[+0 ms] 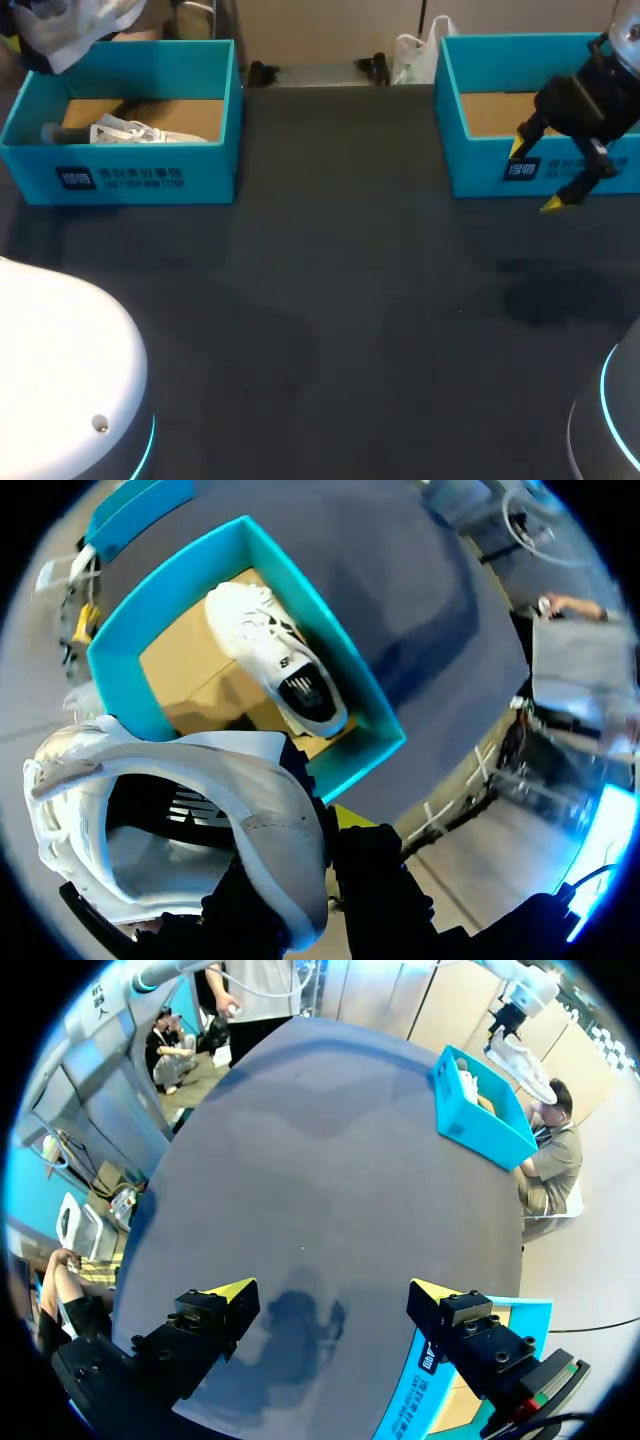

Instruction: Take the shoe out of the shoebox, open the shoe tongue, remove and reinsert the insole, then place the shoe into the shoebox

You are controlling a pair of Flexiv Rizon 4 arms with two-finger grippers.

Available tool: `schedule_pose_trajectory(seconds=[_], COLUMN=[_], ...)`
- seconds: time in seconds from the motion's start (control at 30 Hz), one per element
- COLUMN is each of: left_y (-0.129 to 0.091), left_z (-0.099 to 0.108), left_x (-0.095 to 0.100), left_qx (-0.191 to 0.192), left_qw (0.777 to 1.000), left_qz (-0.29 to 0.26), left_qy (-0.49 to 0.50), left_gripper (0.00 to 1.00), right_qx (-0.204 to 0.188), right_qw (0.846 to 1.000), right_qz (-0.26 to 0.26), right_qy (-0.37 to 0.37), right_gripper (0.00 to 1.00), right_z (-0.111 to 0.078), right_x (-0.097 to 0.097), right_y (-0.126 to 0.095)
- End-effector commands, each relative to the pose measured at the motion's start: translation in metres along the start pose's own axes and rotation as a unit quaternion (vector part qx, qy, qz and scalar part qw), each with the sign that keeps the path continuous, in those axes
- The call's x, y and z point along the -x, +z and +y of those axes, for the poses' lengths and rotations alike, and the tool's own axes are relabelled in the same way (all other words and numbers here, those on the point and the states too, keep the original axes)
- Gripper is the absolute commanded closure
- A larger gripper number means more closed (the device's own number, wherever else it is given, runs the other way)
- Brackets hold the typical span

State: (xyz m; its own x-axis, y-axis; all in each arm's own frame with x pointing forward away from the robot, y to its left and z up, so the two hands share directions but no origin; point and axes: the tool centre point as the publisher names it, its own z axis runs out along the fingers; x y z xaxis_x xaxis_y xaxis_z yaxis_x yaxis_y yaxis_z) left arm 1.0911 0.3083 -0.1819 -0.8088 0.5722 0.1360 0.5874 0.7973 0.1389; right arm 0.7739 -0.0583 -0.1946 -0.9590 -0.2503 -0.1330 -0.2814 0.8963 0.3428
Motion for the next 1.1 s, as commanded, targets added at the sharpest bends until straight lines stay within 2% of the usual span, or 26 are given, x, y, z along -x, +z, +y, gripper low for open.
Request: schedule_pose_trajectory(seconds=[0.03, 0.67, 0.77, 0.93, 1.03, 1.1], left_y=[0.000, 0.000, -0.001, 0.001, 0.005, 0.006], left_z=[-0.006, -0.006, 0.001, 0.013, 0.018, 0.022], left_x=[-0.009, -0.009, -0.007, -0.003, 0.000, 0.002], left_qx=[0.051, 0.051, 0.049, 0.050, 0.070, 0.062], left_qw=[0.979, 0.979, 0.977, 0.966, 0.955, 0.945], left_qz=[-0.055, -0.055, -0.049, -0.039, -0.033, -0.025], left_qy=[0.188, 0.188, 0.203, 0.249, 0.285, 0.320], left_gripper=[1.00, 1.00, 1.00, 1.00, 1.00, 1.00], right_qx=[-0.001, -0.001, -0.001, -0.001, -0.001, -0.001], right_qw=[1.000, 1.000, 1.000, 1.000, 1.000, 1.000], right_qz=[0.002, 0.002, 0.002, 0.002, 0.002, 0.002], right_qy=[0.000, 0.000, 0.000, 0.000, 0.000, 0.000], right_gripper=[0.00, 0.00, 0.00, 0.00, 0.00, 0.00], right_z=[0.000, 0.000, 0.000, 0.000, 0.000, 0.000], right_x=[0.002, 0.002, 0.002, 0.002, 0.002, 0.002], right_y=[0.001, 0.001, 0.001, 0.001, 0.001, 0.001])
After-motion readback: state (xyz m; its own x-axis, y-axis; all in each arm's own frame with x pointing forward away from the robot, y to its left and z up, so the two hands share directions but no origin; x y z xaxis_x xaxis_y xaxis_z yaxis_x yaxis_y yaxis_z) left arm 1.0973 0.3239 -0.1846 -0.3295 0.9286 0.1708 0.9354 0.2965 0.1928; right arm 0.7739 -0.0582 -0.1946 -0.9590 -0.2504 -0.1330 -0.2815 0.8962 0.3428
